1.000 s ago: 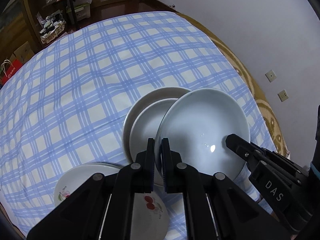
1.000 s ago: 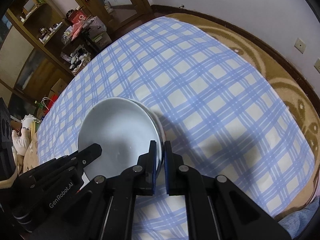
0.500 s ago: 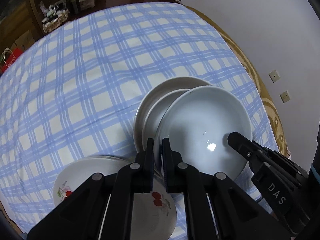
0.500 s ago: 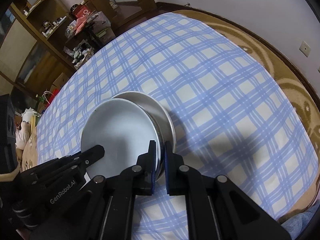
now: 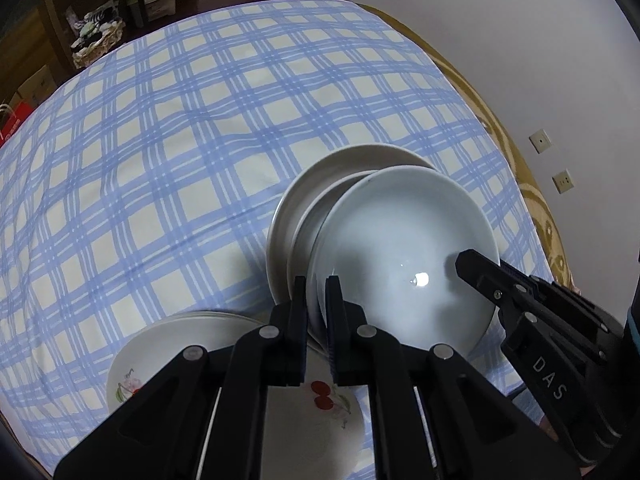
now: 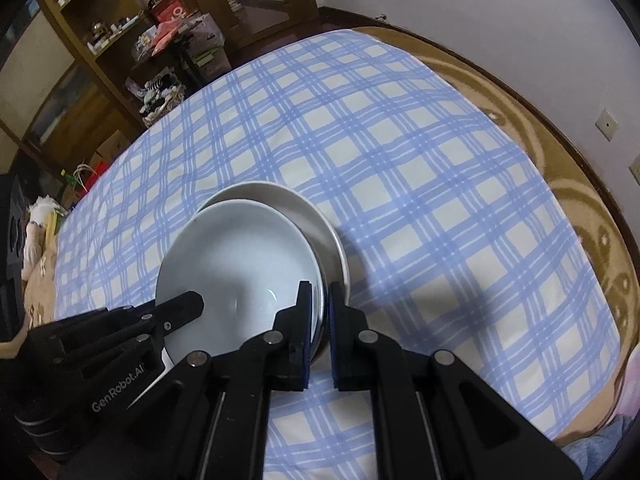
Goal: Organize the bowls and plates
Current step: 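Hold the white bowl on the stack with both tools, then open both tools and release the stacked white bowls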
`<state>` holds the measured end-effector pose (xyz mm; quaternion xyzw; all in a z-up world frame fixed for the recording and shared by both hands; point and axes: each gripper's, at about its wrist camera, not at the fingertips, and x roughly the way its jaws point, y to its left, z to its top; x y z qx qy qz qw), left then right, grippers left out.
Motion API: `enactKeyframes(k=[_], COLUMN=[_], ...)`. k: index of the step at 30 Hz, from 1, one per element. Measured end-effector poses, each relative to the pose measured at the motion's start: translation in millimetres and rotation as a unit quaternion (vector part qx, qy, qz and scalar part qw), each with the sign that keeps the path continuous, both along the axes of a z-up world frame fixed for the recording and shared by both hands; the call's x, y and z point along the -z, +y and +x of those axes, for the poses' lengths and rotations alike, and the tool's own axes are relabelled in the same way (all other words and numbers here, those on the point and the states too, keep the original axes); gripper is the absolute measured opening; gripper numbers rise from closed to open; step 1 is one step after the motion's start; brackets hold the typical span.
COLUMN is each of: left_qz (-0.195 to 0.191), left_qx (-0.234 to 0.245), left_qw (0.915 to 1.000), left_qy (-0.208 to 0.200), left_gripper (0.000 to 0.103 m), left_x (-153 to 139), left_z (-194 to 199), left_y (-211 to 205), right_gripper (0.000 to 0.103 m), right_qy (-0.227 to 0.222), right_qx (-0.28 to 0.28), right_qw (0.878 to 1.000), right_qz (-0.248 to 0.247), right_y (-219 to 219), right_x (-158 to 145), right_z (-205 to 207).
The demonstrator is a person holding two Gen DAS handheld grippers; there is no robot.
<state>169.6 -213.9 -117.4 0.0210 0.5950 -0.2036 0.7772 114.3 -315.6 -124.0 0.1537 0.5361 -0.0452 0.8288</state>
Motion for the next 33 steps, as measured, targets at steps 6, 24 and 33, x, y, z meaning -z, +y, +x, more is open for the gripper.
enactKeyframes(k=[6, 24, 33], left_qz=[0.025, 0.068, 0.067], left_qx=[0.012, 0.004, -0.008], left_qw=[0.9995, 0.9952, 0.9963], left_qy=[-0.017, -0.071, -0.053], left_gripper=[0.013, 0.076, 0.084], left_x=[-4.5, -35.7, -18.8], left_z=[1.0, 14.3, 31.7], left_y=[2.9, 34.1, 52.0], right_gripper=[0.008, 0.037, 0.092], right_qy=[0.007, -0.012, 0.007], right_qx=[-0.001, 0.036, 0.057], right_qw=[1.0, 0.999, 0.998], right_qz=[-0.001, -0.001, -0.022], right_y=[-0.4, -22.4, -30.9], right_x=[2.9, -15.9, -8.9], right_z=[1.1, -15.1, -14.3])
